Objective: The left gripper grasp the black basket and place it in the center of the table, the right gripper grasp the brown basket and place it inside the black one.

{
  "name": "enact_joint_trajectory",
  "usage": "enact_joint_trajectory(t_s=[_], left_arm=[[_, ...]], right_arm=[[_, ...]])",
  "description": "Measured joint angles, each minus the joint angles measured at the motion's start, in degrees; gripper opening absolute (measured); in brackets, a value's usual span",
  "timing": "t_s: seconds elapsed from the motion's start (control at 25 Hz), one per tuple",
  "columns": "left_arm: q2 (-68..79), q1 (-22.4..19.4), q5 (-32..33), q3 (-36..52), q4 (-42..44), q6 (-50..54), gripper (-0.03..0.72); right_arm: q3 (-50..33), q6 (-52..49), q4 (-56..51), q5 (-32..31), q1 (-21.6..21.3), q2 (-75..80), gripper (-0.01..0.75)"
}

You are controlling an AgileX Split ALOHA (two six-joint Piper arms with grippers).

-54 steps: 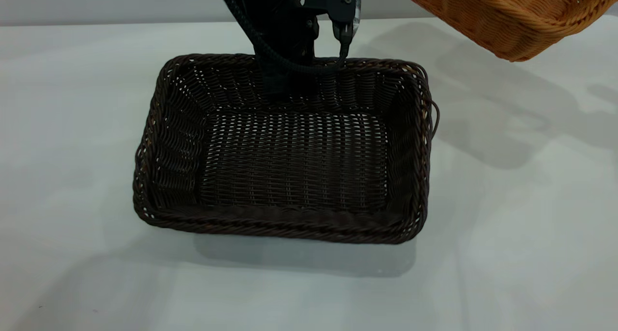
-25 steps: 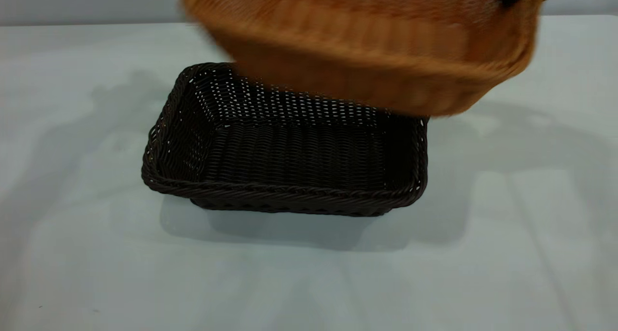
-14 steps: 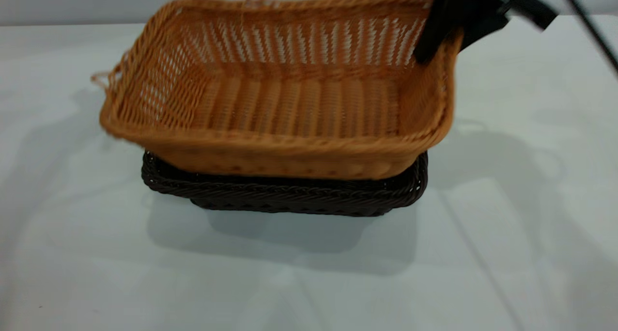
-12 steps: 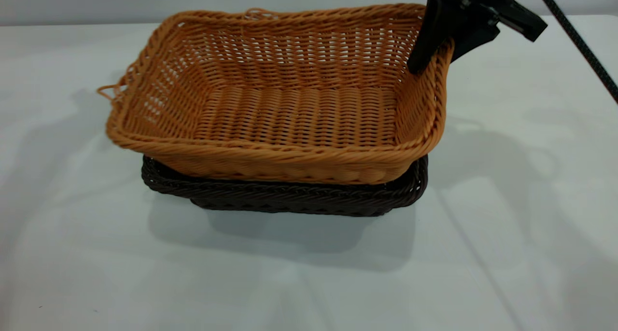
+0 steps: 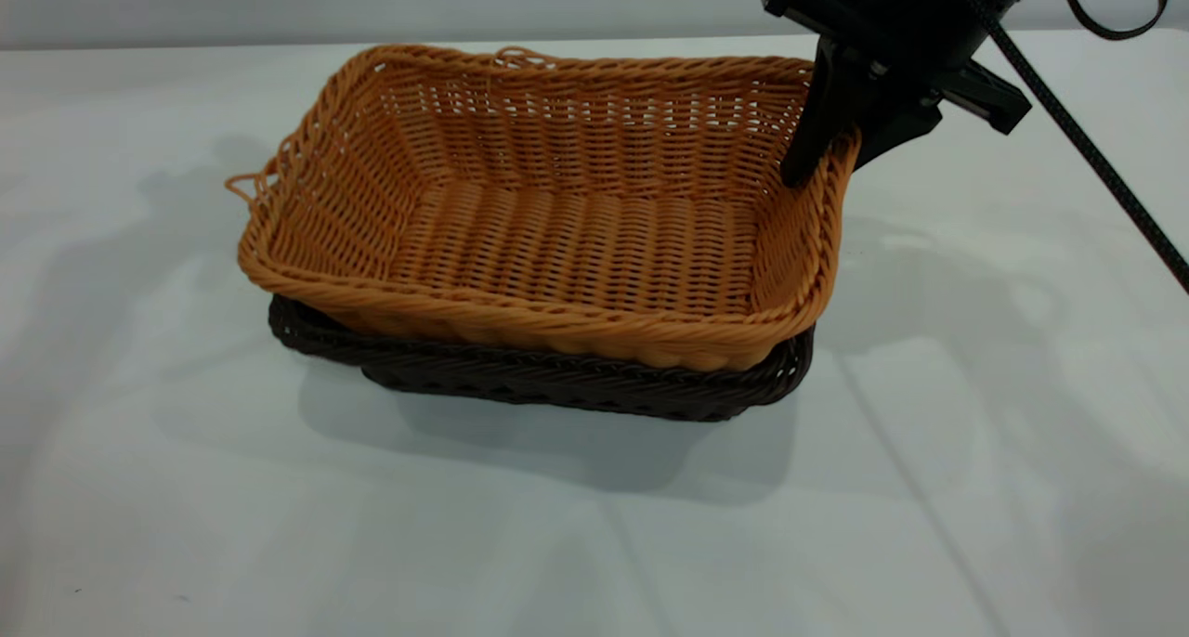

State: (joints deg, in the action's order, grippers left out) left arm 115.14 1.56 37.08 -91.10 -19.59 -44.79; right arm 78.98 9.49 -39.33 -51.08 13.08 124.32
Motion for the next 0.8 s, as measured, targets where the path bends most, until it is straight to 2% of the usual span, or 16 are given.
enact_joint_trajectory(t_s=[0.12,0.2,0.32,0.4,0.56,0.8], left_arm=[[0.00,0.00,-0.06,0.00,0.00,-0.07,0.547],[0.00,0.00,-0.38,0.00,0.00,-0.12,0.547],[-0.65,0.00,-0.71,0.00,0.00,-0.12,0.547],[-2.09,0.00,-0.71,0.00,0.00,-0.12,0.547],[-8.98,0.00,-0.42,0.00,0.00,1.97,0.547],[-22.92,0.00,4.59,0.00,0.06,8.22,0.547]], right_arm=[[1.05,0.16,-0.50,-0.69,-0.11,0.00,0.204],[2.56,0.83,0.25,-2.28,-0.11,0.00,0.312],[6.16,1.30,2.82,-7.34,-0.11,0.00,0.454],[9.74,1.11,5.25,-11.74,-0.11,0.00,0.521],[16.93,-1.00,10.56,-17.15,-0.11,-2.28,0.558],[23.28,-2.45,14.42,-18.60,-0.11,-14.57,0.563]])
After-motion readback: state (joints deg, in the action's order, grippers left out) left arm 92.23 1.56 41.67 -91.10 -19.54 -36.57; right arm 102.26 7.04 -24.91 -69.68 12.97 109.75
